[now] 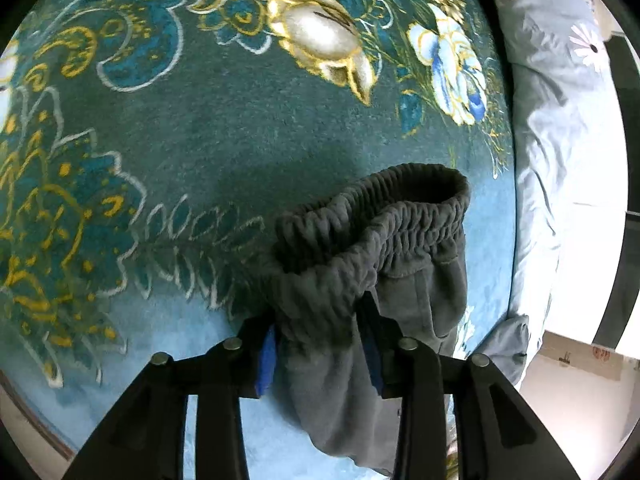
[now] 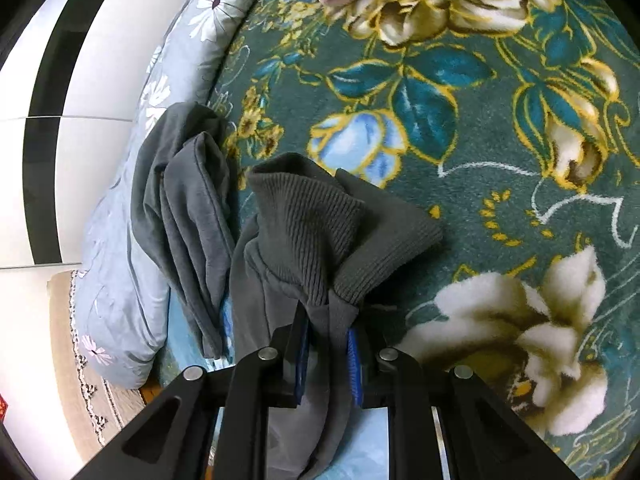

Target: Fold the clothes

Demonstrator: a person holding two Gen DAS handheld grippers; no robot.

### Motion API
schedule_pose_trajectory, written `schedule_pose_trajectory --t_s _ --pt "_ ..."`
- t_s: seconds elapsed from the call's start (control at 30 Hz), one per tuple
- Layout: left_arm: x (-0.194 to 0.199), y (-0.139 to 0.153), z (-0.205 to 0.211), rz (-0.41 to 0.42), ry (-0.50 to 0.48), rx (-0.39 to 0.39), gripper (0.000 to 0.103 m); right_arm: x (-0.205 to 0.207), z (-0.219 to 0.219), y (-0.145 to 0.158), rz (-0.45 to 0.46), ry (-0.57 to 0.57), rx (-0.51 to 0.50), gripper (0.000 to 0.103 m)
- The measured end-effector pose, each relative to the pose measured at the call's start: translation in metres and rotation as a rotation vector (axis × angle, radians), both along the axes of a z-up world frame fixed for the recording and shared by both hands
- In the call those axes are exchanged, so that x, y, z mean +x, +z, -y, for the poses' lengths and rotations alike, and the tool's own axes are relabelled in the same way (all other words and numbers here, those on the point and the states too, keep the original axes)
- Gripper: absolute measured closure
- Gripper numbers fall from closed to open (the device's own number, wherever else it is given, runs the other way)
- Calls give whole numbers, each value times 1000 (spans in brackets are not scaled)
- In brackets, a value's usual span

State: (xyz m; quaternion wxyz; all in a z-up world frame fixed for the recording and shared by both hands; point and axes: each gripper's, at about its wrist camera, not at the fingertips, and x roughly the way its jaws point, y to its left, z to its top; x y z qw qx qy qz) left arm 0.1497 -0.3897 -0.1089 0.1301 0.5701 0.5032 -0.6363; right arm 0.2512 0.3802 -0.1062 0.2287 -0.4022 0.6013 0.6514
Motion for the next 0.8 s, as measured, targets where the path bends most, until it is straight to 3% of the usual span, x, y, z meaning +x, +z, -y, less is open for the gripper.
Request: schedule_pose_trajectory --t_s 0.13,0.3,0.4,0.63,0.7,0.8 --pt "22 18 9 -53 141 25 65 35 8 22 1 11 7 85" --pt "25 63 -4 -139 81 -81 65 33 13 38 -8 28 23 85" --pt "7 76 -55 -177 -89 -98 65 29 15 48 -10 50 38 85" --pt "-23 53 -238 -179 -589 -37 65 29 27 73 -17 117 84 85" --pt "-24 43 -281 -174 -661 -29 65 28 31 81 -20 143 101 85" --pt "-23 32 -323 -167 -689 -8 65 26 35 92 -36 188 124 85"
